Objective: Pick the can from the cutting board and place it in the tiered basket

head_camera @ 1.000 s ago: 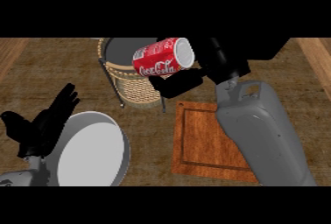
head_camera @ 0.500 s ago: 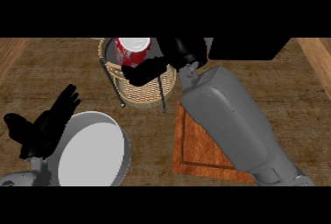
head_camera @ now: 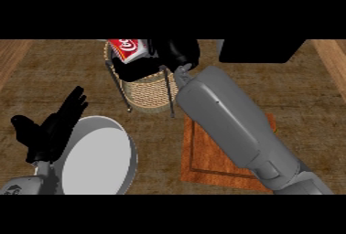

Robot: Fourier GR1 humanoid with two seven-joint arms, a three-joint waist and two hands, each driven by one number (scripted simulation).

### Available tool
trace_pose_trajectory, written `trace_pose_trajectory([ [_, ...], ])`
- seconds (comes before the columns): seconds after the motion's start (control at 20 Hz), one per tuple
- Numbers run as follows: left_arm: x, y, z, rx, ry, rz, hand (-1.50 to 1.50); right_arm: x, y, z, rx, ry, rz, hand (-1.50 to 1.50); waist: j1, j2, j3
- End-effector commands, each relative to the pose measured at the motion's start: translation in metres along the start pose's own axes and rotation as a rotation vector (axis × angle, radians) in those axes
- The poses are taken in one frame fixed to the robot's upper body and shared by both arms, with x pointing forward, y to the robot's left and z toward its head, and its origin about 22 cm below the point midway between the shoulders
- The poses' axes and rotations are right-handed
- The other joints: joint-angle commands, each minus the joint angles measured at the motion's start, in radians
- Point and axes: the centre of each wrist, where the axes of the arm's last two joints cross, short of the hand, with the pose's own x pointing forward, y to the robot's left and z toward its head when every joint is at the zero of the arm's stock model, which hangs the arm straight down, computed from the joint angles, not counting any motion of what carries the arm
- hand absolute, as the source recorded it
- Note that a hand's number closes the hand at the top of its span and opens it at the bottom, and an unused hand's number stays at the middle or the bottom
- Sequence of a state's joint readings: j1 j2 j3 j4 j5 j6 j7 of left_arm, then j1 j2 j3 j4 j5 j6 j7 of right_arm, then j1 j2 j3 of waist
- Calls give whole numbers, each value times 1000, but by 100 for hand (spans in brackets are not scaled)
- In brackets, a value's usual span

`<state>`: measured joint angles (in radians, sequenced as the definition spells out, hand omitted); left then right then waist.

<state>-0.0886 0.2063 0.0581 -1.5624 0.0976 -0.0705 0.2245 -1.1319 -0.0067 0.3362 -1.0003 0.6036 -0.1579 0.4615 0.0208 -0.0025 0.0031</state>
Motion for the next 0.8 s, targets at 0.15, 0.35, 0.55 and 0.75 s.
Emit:
trace_pose_trajectory([
  [0.15, -3, 1, 4, -5, 6, -10, 0, -19, 36, -8, -41, 17, 48, 150, 16, 9, -4],
  [0.35, 5, -3, -18, 1, -14, -7, 0, -10, 31, -6, -189, 12, -89, 150, 12, 10, -4],
  [0.55, 16, 7, -9, -10, -11, -8, 0, -22, 37, -21, -159, 10, -55, -150, 27, 12, -4],
  [0.75, 6, 13, -8, -52, -4, 23, 0, -28, 43, -24, -179, 2, -10, -150, 40, 16, -4],
])
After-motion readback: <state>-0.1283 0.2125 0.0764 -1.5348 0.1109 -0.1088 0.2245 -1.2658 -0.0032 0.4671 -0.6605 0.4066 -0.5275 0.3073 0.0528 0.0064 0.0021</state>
